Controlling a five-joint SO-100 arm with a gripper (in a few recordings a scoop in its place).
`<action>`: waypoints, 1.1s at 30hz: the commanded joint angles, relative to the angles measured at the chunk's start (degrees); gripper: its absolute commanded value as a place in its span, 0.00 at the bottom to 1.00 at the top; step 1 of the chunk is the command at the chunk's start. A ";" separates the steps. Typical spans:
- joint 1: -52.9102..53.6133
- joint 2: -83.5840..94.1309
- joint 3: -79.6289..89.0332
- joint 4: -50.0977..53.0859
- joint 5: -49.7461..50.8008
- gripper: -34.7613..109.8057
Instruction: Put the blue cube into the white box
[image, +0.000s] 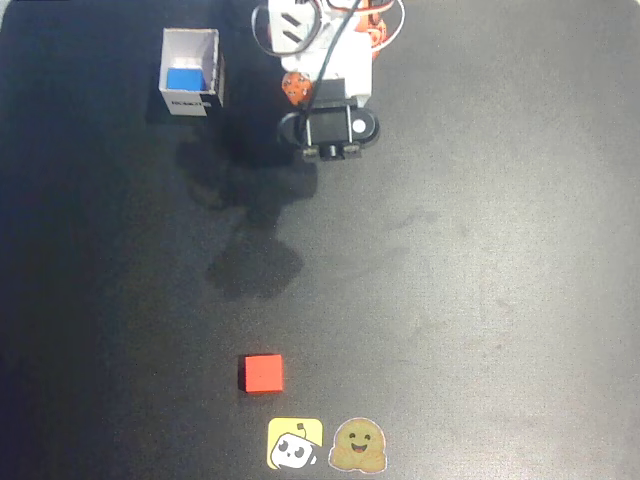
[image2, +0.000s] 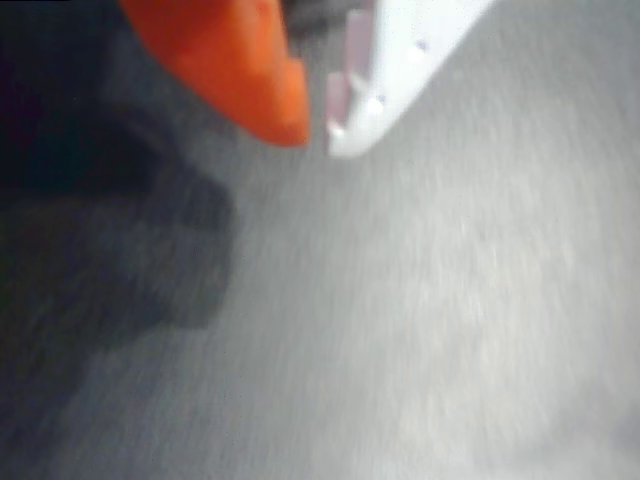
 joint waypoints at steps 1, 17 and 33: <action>2.11 9.14 4.83 2.02 -0.44 0.24; 3.78 20.48 12.57 -1.76 -1.41 0.24; 5.45 20.39 26.19 -11.87 1.67 0.24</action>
